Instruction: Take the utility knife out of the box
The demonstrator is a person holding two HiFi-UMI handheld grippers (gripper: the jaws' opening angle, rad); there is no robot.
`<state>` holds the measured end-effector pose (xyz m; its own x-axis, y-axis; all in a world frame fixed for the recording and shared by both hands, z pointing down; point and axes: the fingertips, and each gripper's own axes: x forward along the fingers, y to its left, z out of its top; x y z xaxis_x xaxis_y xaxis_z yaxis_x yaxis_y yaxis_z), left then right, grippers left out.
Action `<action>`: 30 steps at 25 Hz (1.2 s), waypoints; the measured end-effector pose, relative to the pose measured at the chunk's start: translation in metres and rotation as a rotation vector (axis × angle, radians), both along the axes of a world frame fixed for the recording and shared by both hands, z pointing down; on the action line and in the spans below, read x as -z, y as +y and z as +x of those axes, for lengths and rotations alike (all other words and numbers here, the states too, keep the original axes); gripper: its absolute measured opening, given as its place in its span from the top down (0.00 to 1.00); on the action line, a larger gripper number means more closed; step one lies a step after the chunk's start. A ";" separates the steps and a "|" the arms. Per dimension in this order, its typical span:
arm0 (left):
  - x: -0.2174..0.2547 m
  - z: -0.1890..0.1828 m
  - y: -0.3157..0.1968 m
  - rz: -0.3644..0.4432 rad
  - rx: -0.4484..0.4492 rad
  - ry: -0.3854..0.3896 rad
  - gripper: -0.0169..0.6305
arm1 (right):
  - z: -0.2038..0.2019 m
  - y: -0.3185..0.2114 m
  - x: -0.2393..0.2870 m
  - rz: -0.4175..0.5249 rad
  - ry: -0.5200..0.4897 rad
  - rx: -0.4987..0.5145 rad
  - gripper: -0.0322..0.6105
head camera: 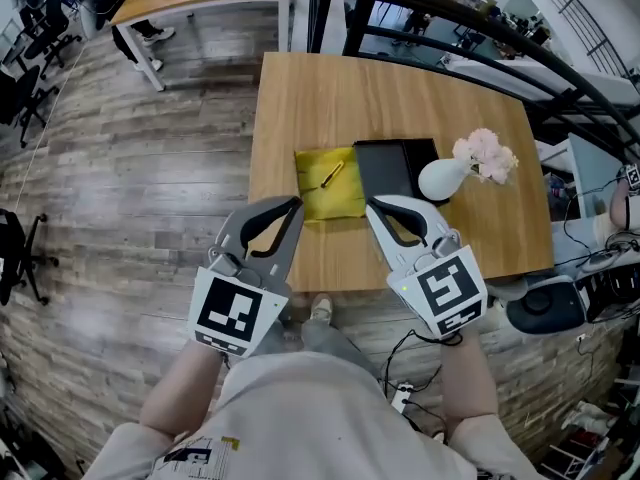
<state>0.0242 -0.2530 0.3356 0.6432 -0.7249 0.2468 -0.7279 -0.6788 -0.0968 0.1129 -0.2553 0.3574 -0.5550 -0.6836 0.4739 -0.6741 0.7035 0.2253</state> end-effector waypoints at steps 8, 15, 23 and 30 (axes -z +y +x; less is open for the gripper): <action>-0.036 -0.009 -0.032 -0.043 0.015 -0.041 0.97 | -0.029 -0.043 -0.062 -0.083 0.287 0.233 0.87; -0.086 -0.018 -0.070 -0.093 0.036 -0.059 0.97 | -0.042 -0.089 -0.148 -0.160 0.464 0.368 0.81; -0.164 -0.026 -0.101 -0.196 0.067 -0.070 0.97 | -0.037 -0.126 -0.257 -0.255 0.612 0.464 0.77; -0.225 -0.021 -0.124 -0.280 0.055 -0.088 0.97 | -0.025 -0.153 -0.338 -0.273 0.793 0.558 0.77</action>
<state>0.0028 -0.3766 0.5602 0.5720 -0.6539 0.4952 -0.7616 -0.6476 0.0245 0.0875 -0.4080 0.6956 -0.2190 -0.2353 0.9469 0.0422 0.9673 0.2501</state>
